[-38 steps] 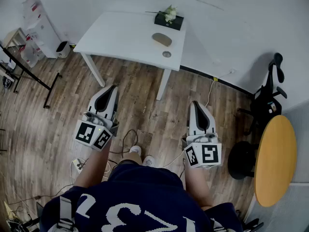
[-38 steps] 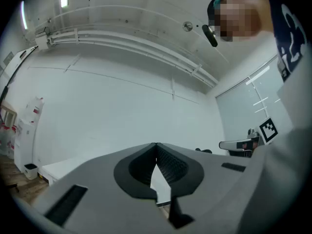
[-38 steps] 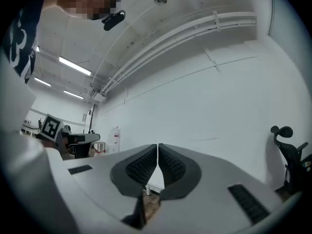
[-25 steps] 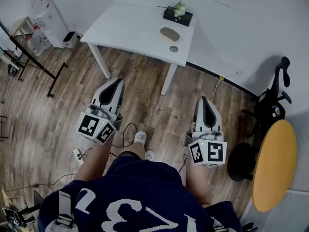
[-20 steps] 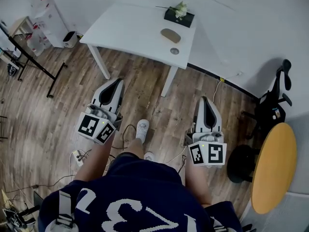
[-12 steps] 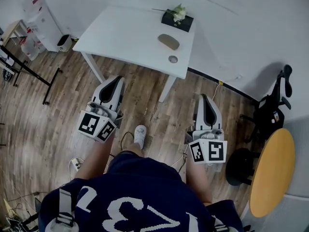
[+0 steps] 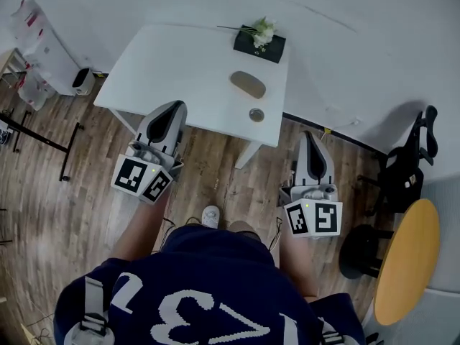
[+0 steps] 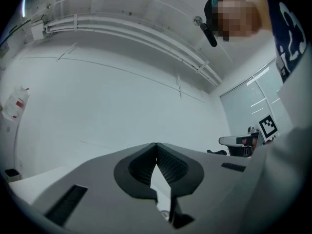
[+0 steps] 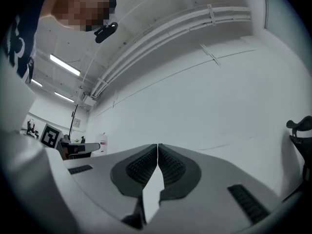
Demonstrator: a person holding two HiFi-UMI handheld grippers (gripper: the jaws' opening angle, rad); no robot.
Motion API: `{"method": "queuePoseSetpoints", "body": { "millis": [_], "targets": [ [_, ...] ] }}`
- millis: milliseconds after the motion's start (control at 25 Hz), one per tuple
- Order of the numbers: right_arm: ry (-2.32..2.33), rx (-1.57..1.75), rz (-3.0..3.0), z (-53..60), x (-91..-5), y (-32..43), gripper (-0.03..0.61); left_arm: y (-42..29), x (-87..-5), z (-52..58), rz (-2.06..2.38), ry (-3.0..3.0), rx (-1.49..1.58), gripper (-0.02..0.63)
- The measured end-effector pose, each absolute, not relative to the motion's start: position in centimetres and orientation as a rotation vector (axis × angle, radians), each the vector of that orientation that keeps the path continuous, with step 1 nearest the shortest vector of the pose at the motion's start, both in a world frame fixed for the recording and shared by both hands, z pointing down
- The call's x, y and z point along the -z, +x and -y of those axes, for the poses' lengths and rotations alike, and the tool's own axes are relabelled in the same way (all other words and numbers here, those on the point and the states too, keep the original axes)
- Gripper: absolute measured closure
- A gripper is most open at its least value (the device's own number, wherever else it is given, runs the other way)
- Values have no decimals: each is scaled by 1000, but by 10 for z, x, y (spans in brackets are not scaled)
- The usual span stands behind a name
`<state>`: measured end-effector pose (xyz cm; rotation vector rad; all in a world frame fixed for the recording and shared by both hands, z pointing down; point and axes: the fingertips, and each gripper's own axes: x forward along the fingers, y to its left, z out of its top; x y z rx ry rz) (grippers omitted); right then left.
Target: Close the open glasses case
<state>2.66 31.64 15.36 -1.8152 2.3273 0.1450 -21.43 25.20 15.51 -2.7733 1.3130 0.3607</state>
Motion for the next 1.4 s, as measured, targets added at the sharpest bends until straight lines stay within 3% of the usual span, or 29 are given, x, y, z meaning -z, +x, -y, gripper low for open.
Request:
{"method": "queuePoseSetpoints", "body": {
  "millis": [960, 1400],
  "targets": [
    [-1585, -155, -2518, -52, -147, 129, 552, -113, -159, -27, -1541, -2648, -377, 601],
    [-1578, -56, -2535, -1, -170, 131, 552, -93, -173, 25, -1545, -2693, -283, 601]
  ]
}}
